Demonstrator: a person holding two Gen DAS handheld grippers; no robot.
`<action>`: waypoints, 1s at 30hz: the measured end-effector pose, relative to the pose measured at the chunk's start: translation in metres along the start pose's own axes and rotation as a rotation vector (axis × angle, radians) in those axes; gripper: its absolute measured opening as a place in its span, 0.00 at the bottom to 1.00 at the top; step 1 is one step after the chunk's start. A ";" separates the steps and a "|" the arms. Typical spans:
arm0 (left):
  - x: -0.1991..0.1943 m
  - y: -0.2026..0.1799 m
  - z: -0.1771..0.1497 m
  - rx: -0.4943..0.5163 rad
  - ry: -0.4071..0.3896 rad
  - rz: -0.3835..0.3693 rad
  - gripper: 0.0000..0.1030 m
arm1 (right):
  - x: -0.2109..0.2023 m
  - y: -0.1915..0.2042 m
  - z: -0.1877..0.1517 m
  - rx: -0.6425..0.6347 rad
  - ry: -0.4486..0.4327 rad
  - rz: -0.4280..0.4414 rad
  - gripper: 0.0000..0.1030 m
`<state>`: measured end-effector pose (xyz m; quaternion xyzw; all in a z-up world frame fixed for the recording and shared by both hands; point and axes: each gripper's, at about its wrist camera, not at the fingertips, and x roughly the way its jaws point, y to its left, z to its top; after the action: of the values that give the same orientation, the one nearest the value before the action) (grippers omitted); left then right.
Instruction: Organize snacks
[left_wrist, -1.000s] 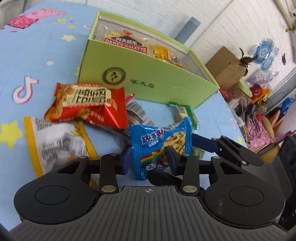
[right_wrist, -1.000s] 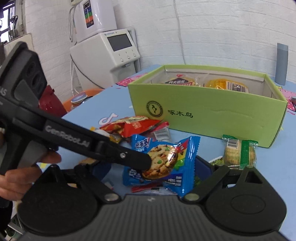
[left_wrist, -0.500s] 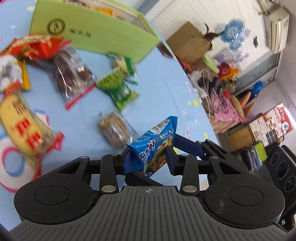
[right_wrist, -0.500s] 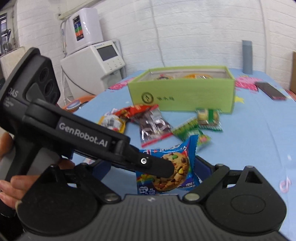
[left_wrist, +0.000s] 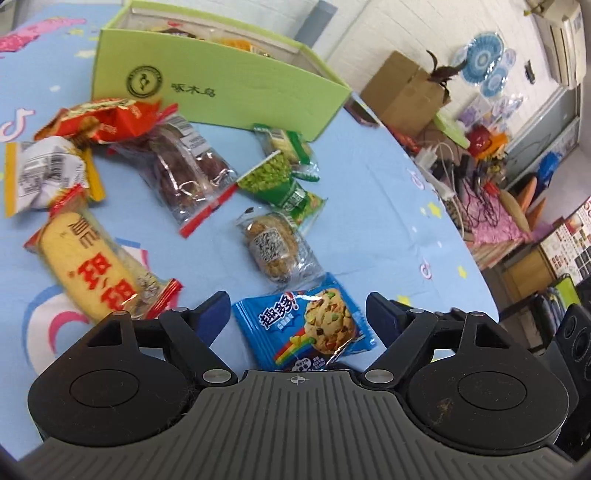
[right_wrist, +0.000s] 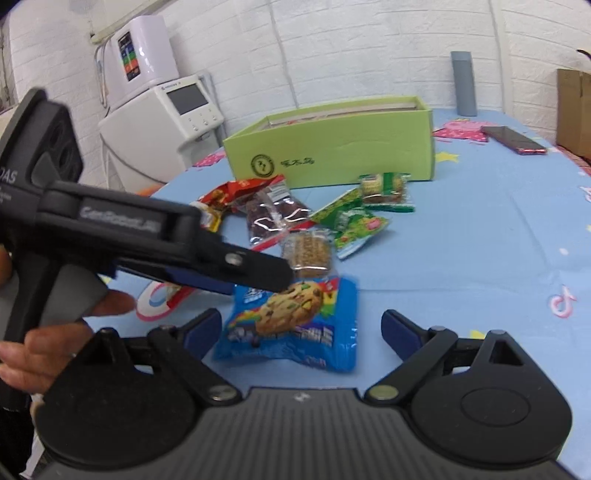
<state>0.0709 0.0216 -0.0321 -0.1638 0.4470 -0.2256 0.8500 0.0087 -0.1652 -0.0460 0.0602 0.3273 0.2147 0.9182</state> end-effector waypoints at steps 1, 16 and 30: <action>0.000 0.001 -0.001 -0.007 0.006 0.000 0.67 | -0.002 -0.001 -0.001 0.003 -0.004 -0.007 0.91; 0.008 -0.013 -0.005 0.028 0.025 0.011 0.17 | 0.017 0.015 -0.001 -0.049 0.016 0.086 0.81; -0.006 -0.025 0.149 0.096 -0.181 0.035 0.18 | 0.056 -0.009 0.144 -0.181 -0.151 0.082 0.84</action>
<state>0.1859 0.0150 0.0653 -0.1350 0.3598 -0.2162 0.8975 0.1410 -0.1452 0.0321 0.0063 0.2335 0.2759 0.9324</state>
